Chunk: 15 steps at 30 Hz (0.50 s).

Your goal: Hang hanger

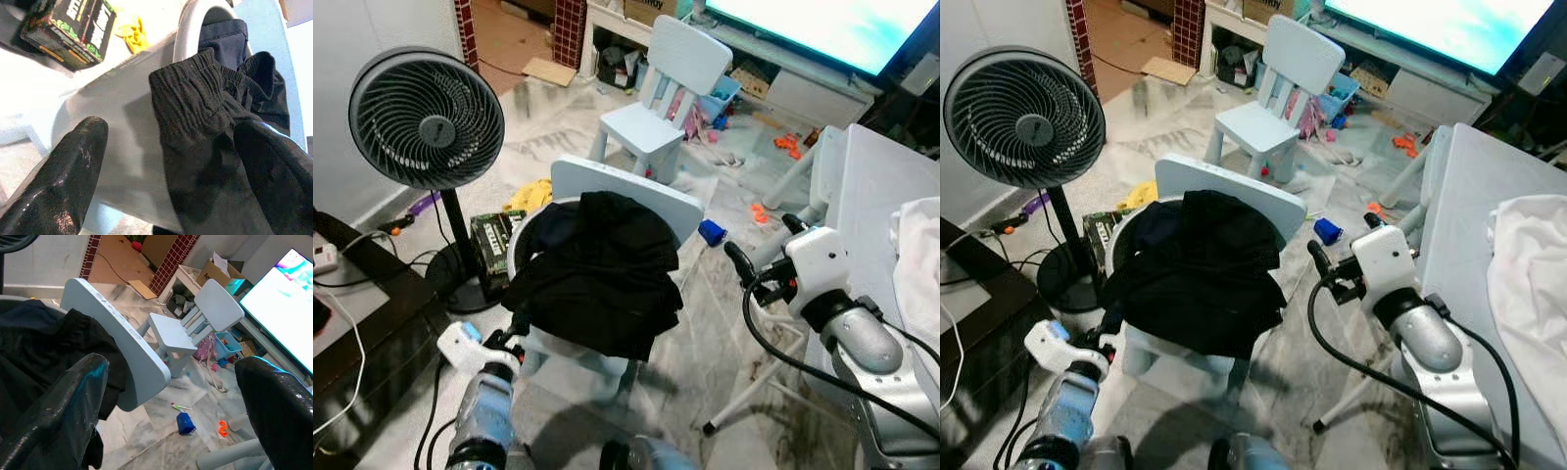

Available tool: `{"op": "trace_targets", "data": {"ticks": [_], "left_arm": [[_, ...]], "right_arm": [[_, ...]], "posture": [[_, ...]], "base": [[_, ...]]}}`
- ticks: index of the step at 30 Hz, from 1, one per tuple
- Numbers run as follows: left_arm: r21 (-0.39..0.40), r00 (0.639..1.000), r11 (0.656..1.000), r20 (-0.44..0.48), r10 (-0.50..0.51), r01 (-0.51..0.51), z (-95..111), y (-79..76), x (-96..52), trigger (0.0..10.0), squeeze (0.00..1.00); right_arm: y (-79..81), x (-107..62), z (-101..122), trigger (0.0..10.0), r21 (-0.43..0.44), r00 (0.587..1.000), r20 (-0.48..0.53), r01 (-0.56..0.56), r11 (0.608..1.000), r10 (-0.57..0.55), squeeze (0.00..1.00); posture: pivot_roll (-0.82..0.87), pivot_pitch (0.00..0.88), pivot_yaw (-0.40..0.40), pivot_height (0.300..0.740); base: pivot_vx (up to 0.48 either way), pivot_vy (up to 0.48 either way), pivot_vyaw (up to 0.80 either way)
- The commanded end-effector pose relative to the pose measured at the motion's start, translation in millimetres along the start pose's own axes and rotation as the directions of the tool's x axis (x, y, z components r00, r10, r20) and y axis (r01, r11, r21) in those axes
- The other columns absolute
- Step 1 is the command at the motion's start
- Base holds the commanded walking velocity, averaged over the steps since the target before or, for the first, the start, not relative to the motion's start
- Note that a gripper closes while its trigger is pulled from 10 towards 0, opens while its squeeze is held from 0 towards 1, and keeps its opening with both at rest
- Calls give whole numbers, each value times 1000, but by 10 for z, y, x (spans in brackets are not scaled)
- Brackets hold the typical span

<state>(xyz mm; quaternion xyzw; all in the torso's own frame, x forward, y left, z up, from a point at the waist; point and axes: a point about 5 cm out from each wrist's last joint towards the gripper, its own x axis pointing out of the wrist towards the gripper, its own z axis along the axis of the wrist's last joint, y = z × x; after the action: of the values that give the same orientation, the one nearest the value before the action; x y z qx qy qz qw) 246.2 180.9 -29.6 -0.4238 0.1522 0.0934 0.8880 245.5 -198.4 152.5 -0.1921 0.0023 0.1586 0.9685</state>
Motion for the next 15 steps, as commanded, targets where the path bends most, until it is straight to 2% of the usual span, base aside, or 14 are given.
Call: {"op": "trace_targets", "data": {"ticks": [1, 3, 4, 5, 7, 8, 13, 15], "left_arm": [[-18, 1000, 1000, -27, 15, -16, -75, 17, -11, 10000, 0], [-20, 1000, 1000, -19, 19, -19, -50, 4, 14, 10000, 0], [-30, 1000, 999, -14, 19, -20, -28, -11, 38, 7608, 0], [-28, 1000, 999, -14, 19, -20, -21, -17, 47, 3922, 0], [-24, 1000, 1000, -14, 20, -20, -17, -22, 55, 3922, 0], [-26, 1000, 999, -15, 17, -18, -16, -30, 62, 0, 0], [-10, 1000, 1000, 1, 18, -18, 40, -46, 97, 0, 0], [-3, 1000, 1000, 11, 21, -21, 71, -47, 110, 0, 0]], "right_arm": [[-87, -59, 41, 10000, -29, 1000, -2, 20, 999, -21, 0], [-117, -92, 39, 10000, -36, 1000, -8, 26, 999, -26, 0], [-149, -124, 26, 10000, -42, 999, -19, 34, 999, -35, 0], [-159, -131, 24, 10000, -44, 999, -21, 36, 998, -37, 0], [-167, -136, 25, 10000, -44, 999, -23, 37, 998, -38, 0], [-172, -132, 30, 10000, -45, 999, -22, 38, 998, -39, 0], [-174, -135, 69, 10000, -44, 1000, -19, 22, 999, -22, 0], [-132, -171, 64, 10000, -23, 999, -33, -38, 999, 37, 0]], "posture": [[-255, 108, -210, 740], [-265, 107, -214, 740], [-269, 106, -214, 740], [-272, 106, -215, 740], [-274, 107, -215, 740], [-278, 108, -216, 740], [-285, 109, -220, 740], [-287, 111, -223, 740]], "base": [[0, 0, 0], [0, 0, 0], [0, 0, 0], [0, 0, 0], [0, 0, 0], [0, 0, 0], [0, 0, 0], [0, 0, 0]]}}
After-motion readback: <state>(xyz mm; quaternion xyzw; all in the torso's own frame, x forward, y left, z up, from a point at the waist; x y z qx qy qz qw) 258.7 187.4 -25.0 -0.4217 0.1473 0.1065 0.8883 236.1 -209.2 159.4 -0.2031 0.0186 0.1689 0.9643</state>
